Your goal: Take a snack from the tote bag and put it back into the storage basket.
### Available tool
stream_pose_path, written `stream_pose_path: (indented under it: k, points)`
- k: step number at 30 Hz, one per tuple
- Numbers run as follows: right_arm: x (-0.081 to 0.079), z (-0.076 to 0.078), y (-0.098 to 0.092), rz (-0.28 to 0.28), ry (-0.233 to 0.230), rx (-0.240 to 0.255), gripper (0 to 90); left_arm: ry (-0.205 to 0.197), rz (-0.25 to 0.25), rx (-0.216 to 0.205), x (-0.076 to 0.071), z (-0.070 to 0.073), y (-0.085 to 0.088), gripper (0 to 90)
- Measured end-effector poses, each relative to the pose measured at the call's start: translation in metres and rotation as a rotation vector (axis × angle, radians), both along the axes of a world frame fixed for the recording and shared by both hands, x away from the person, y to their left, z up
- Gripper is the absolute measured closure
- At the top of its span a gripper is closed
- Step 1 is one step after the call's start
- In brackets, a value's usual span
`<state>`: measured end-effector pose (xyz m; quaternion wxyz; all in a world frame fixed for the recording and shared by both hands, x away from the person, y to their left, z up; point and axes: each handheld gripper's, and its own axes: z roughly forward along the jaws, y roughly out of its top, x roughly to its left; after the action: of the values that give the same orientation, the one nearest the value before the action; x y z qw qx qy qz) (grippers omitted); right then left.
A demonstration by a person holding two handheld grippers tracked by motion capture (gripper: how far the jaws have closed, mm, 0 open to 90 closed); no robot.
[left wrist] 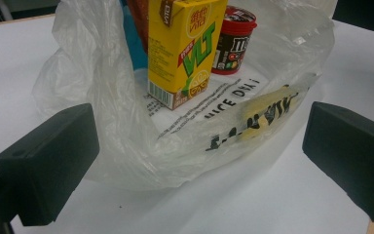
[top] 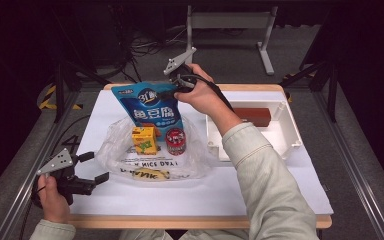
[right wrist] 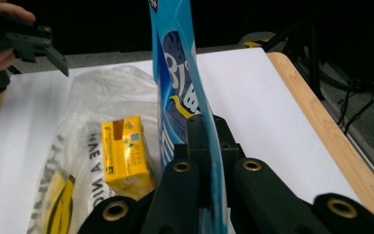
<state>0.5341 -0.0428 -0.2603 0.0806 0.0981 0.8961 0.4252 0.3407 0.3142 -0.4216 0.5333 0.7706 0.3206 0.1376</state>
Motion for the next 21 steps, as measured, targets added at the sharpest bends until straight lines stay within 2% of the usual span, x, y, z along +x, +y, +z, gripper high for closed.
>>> stream_pose_path:
  k: [4,14,21]
  points:
    - [-0.002,0.005,0.002,0.006,-0.006,0.013,90.0,0.002,0.001,-0.001,0.000,0.000,0.000,0.6]
    - [-0.012,0.037,-0.002,0.004,-0.037,0.047,90.0,0.001,-0.001,0.000,0.000,0.000,0.000,0.6]
    - [-0.017,0.051,0.001,0.002,-0.054,0.040,90.0,0.004,-0.004,0.002,0.000,0.000,-0.001,0.6]
